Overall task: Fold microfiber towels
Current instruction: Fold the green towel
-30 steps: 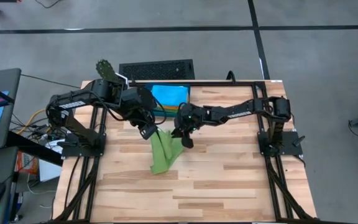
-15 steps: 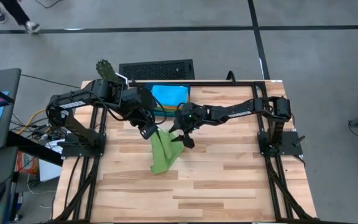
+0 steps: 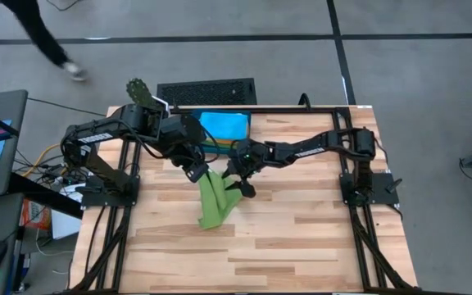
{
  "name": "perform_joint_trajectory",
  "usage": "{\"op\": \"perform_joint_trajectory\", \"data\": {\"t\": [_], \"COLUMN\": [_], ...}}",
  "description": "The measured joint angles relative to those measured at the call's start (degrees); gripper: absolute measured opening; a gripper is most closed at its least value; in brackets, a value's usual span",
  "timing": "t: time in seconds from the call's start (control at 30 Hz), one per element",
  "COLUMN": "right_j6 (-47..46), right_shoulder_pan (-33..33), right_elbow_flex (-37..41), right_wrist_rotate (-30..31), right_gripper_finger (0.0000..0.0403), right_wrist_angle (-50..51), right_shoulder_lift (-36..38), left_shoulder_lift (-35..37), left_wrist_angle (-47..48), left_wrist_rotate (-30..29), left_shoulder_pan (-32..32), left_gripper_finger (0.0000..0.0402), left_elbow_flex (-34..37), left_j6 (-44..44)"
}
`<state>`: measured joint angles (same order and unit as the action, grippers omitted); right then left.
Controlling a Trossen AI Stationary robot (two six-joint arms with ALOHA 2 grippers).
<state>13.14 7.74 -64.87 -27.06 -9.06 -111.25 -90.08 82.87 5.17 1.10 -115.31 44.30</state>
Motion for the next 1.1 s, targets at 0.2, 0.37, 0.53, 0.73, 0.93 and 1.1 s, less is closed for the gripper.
{"op": "perform_joint_trajectory", "data": {"t": [0.2,0.37,0.53,0.73,0.93,1.1], "right_j6": [0.5,2.2,3.2,5.8,1.0,0.2], "right_shoulder_pan": [-0.3,-0.6,-0.5,-1.5,-1.1,1.0], "right_elbow_flex": [-1.3,-1.6,-1.6,-1.6,-1.6,-1.6], "right_wrist_rotate": [-2.0,-2.1,-2.9,-3.0,-2.8,-1.3], "right_gripper_finger": [0.0229,0.0186,0.0136,0.0039,0.0012,0.0006], "right_wrist_angle": [-0.4,-1.3,-1.5,-1.8,1.2,10.7], "right_shoulder_lift": [-1.6,-1.6,-1.6,-1.6,-0.6,4.9], "left_shoulder_lift": [0.0,0.0,0.0,0.0,0.0,0.0], "left_wrist_angle": [0.0,0.0,0.0,0.0,0.0,0.2], "left_wrist_rotate": [0.0,0.0,-0.2,-0.3,-0.3,-0.3], "left_shoulder_pan": [0.0,0.0,0.0,0.0,0.0,0.1], "left_gripper_finger": [0.0,0.0,0.0,0.0,0.0,0.0], "left_elbow_flex": [0.0,0.0,0.0,0.0,0.0,0.0], "left_j6": [1.4,1.4,1.4,2.0,2.3,2.5]}}
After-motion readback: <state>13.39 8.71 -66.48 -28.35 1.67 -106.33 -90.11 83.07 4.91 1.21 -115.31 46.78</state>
